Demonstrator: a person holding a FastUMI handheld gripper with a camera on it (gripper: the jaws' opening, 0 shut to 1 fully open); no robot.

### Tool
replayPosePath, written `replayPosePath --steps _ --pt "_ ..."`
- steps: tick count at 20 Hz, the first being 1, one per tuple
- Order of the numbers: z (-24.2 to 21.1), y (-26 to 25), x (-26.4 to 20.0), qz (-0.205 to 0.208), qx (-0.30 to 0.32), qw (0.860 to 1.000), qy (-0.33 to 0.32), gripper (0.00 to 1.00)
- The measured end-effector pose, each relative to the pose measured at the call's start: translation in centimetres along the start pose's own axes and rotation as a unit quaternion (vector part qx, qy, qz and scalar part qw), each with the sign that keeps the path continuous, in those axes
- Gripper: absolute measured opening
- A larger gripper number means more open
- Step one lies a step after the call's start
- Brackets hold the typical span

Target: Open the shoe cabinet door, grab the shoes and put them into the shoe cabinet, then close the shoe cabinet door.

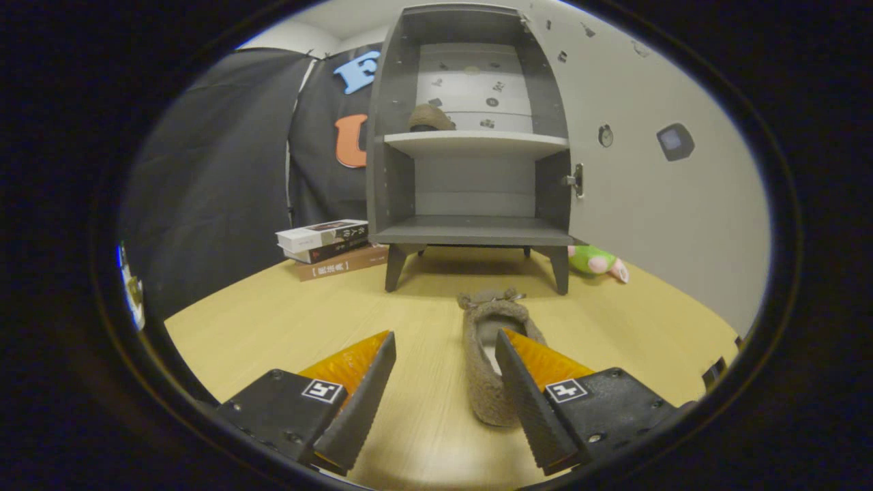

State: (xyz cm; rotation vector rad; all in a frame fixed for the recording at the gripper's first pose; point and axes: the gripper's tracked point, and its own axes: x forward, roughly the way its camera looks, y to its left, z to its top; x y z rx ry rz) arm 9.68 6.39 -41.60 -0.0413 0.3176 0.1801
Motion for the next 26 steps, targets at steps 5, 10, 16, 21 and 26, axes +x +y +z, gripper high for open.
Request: replayPosePath --steps 5,10,16,21,26 --pt "0.0 -0.4 3.1 -0.017 0.003 1.0 0.0 0.74" --pt "-1.2 -1.6 5.5 -0.036 0.012 0.998 0.05 0.57" --pt "-2.2 -2.5 6.8 -0.019 0.037 0.995 0.092 0.12" --pt "-2.2 -2.7 5.8 -0.015 0.028 0.994 0.102 0.11" --pt "0.4 -2.2 3.3 -0.007 0.015 0.996 0.082 0.1"
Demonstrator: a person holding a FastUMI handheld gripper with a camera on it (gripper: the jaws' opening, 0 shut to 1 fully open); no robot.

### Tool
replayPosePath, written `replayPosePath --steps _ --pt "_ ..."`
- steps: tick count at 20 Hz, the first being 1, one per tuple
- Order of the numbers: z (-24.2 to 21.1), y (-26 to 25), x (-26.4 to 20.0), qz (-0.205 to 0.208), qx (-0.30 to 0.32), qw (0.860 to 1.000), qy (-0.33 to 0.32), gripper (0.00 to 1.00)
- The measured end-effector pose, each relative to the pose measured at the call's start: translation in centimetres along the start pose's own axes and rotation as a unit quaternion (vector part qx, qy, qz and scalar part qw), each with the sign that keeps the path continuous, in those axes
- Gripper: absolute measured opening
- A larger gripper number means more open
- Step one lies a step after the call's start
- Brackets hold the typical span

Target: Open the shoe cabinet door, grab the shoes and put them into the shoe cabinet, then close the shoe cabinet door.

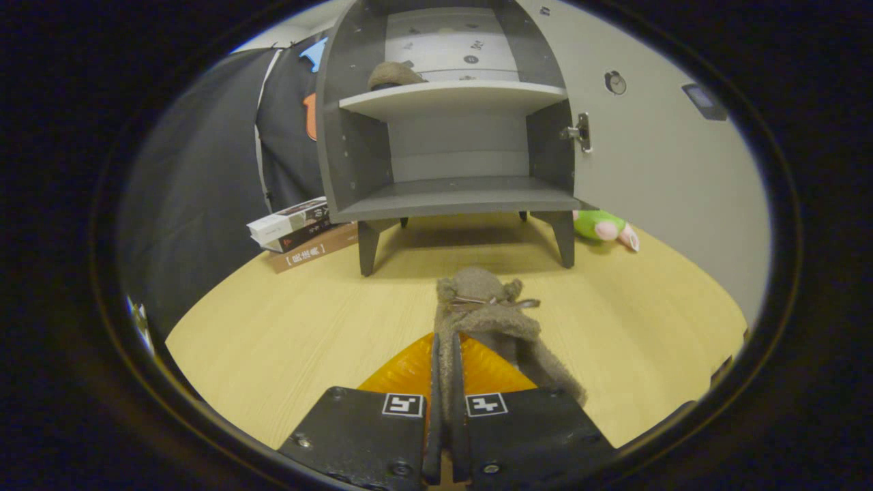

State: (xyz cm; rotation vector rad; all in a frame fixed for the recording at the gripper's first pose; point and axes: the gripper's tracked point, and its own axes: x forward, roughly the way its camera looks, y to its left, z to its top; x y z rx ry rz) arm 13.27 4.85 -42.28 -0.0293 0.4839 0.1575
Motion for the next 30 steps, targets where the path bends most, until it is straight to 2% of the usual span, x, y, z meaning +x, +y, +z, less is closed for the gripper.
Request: replayPosePath --steps 3,5,12,19,24,30 --pt "1.1 1.2 -2.1 0.028 0.021 0.999 0.013 0.1" --pt "2.3 1.1 -3.4 0.027 0.027 0.999 0.012 0.1" --pt "8.3 2.7 -8.4 0.045 0.008 0.998 -0.044 0.1" --pt "16.4 3.9 -13.5 0.061 -0.016 0.993 -0.1 0.09" --pt "23.3 3.9 -16.8 0.055 -0.041 0.986 -0.149 0.09" --pt "32.1 2.6 -18.4 0.036 -0.006 0.983 -0.182 0.09"
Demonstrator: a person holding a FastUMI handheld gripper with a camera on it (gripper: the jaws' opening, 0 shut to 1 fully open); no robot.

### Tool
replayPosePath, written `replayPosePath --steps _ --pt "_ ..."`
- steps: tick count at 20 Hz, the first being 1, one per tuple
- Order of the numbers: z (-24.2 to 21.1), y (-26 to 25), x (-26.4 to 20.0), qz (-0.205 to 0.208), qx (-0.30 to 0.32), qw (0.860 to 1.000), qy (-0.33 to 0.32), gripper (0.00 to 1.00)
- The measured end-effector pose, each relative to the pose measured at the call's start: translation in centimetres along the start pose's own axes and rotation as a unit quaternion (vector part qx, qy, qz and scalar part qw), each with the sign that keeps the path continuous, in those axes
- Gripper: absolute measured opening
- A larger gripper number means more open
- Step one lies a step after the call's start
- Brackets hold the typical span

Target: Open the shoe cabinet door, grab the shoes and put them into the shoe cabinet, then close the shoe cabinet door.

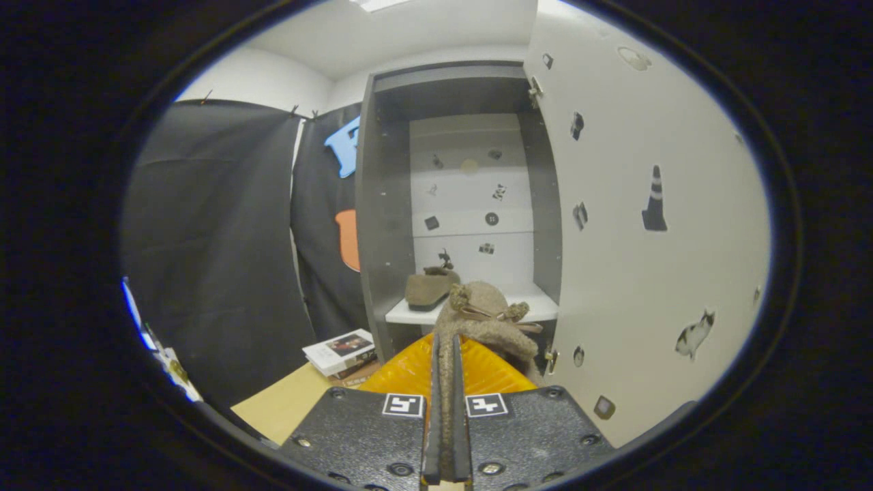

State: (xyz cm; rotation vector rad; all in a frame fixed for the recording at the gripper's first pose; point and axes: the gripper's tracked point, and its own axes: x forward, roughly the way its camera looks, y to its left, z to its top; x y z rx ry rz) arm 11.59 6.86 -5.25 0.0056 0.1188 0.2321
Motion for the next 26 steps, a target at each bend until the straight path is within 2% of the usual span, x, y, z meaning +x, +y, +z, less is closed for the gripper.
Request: replayPosePath --steps 5,10,13,17,20,22,26 --pt "6.8 -1.6 4.4 -0.036 -0.007 0.999 -0.026 0.09" --pt "9.6 -3.1 11.9 -0.074 -0.042 0.996 -0.018 0.1" --pt "8.9 -4.0 17.5 -0.087 -0.057 0.995 -0.004 0.1" --pt "5.3 -5.6 25.6 -0.114 -0.094 0.988 0.041 0.1" --pt "3.5 -6.8 31.0 -0.119 -0.145 0.98 0.064 0.09" --pt "2.3 -7.8 33.6 -0.12 -0.17 0.975 0.079 0.09" --pt "1.0 -9.4 36.0 -0.12 -0.155 0.975 0.101 0.1"
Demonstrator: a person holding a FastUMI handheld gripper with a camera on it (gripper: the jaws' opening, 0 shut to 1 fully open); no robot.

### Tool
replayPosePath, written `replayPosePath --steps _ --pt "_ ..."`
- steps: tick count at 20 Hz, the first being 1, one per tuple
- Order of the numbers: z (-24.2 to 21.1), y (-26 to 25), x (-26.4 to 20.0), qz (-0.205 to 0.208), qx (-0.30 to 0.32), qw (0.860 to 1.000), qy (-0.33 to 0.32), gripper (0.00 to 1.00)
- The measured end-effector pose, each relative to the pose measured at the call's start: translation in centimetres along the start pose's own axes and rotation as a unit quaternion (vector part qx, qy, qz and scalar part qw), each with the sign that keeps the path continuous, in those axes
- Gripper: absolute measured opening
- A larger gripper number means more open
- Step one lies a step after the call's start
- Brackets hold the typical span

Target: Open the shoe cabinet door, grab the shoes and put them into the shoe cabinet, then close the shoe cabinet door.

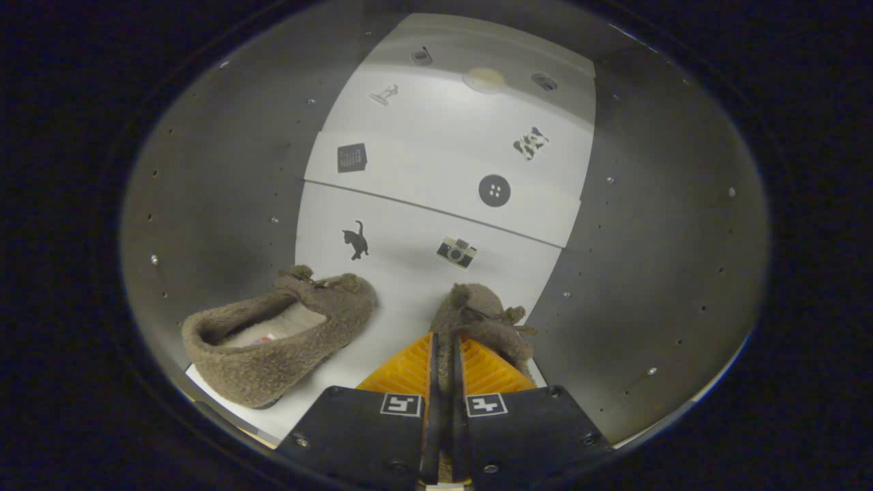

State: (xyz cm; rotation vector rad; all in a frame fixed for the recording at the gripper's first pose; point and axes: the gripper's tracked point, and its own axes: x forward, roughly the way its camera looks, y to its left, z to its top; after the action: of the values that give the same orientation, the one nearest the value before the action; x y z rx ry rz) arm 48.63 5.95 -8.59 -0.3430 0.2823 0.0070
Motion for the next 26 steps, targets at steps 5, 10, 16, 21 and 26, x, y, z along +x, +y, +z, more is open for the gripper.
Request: replayPosePath --steps 5,10,16,21,26 --pt "-0.2 1.1 0.2 0.056 0.08 0.995 0.031 0.12" --pt "0.4 1.7 -1.2 0.064 0.1 0.992 0.03 0.41" --pt "0.6 0.0 -5.6 0.036 0.11 0.993 0.015 0.84" --pt "0.1 0.2 -13.0 0.038 0.128 0.991 -0.012 0.86" --pt "-2.1 1.7 -22.9 0.052 0.129 0.99 -0.029 1.0"
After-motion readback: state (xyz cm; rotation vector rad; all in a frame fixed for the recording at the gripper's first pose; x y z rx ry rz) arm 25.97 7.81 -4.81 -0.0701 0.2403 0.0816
